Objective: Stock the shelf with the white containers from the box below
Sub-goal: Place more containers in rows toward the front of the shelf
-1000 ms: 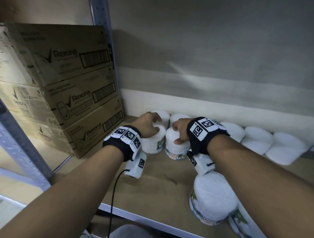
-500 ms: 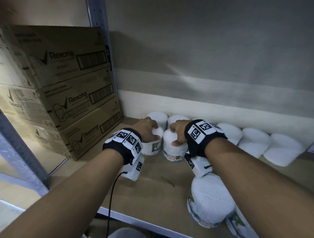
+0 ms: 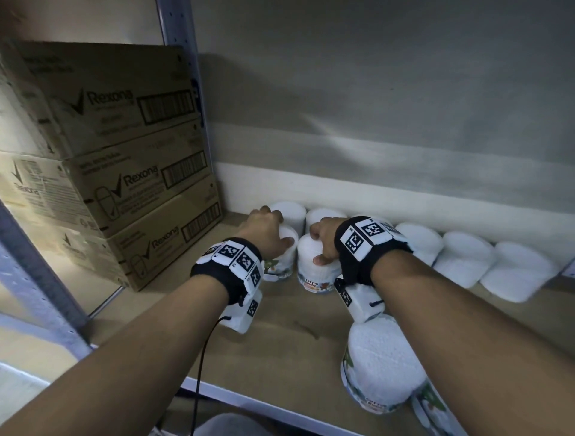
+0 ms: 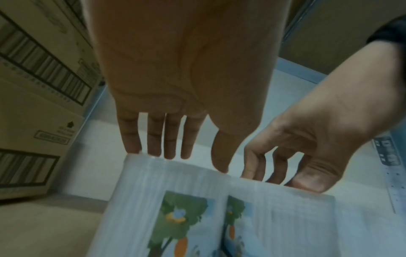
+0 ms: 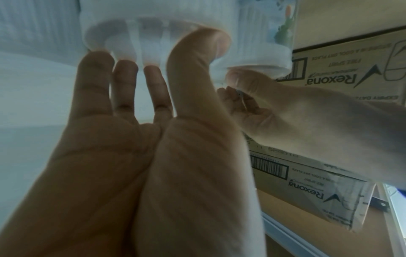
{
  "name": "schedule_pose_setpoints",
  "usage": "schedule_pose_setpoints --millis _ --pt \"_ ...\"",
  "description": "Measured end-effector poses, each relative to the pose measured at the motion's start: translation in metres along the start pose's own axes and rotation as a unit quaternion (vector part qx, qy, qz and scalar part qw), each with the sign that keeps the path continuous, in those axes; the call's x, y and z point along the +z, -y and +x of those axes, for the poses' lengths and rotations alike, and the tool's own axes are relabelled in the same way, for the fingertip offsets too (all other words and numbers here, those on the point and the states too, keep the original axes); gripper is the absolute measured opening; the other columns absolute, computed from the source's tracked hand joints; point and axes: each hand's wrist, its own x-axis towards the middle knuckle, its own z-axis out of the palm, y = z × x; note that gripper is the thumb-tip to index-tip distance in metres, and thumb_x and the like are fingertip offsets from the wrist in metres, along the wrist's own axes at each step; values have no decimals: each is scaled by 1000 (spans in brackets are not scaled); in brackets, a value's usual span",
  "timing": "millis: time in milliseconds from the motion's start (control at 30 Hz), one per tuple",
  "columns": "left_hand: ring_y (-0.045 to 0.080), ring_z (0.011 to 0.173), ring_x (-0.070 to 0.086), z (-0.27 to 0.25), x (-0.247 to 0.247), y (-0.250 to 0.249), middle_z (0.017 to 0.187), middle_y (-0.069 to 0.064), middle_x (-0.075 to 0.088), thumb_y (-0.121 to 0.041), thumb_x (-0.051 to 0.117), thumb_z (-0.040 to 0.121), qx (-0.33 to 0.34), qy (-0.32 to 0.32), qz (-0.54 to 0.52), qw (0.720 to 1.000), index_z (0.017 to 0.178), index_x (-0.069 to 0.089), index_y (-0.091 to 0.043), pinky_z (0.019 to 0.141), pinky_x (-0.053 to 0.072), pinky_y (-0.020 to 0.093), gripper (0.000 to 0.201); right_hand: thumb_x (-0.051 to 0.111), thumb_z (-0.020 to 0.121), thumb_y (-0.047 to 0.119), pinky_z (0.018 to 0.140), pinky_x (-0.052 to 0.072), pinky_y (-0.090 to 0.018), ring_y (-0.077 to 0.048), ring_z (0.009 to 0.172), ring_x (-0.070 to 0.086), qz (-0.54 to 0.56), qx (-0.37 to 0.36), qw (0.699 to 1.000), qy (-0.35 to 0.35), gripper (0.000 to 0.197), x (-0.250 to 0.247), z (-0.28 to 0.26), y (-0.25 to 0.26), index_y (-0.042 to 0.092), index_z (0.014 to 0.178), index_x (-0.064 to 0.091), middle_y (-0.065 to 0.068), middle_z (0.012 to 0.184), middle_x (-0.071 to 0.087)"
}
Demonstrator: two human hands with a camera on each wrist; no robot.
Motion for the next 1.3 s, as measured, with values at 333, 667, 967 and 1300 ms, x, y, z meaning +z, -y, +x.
schedule_pose_setpoints --millis 333,667,967,1300 --pt "25 129 46 1 -12 2 142 4 45 -25 60 89 40 97 28 994 135 48 -23 107 39 39 48 68 78 50 90 44 -35 -27 116 55 -1 -2 1000 3 63 2 2 -2 19 129 48 -5 132 52" --pt "26 126 47 -2 -14 -1 137 10 49 -17 55 88 50 29 -17 998 132 51 -15 102 39 29 44 69 76 51 90 46 -36 -28 113 57 15 7 1000 -12 63 5 0 -2 19 127 49 -4 129 53" --pt "30 120 49 4 -6 0 131 15 50 -44 56 89 18 54 61 996 129 52 -10 99 43 36 53 68 76 52 91 47 -39 -29 113 56 3 2 1000 1 63 5 4 -2 21 127 48 -5 130 52" --pt "24 130 45 2 -21 3 144 6 46 -25 63 89 59 107 43 992 138 48 -20 105 37 31 51 65 77 55 90 45 -37 -29 115 55 -3 -8 1000 -3 67 7 4 -5 21 130 45 -5 132 50"
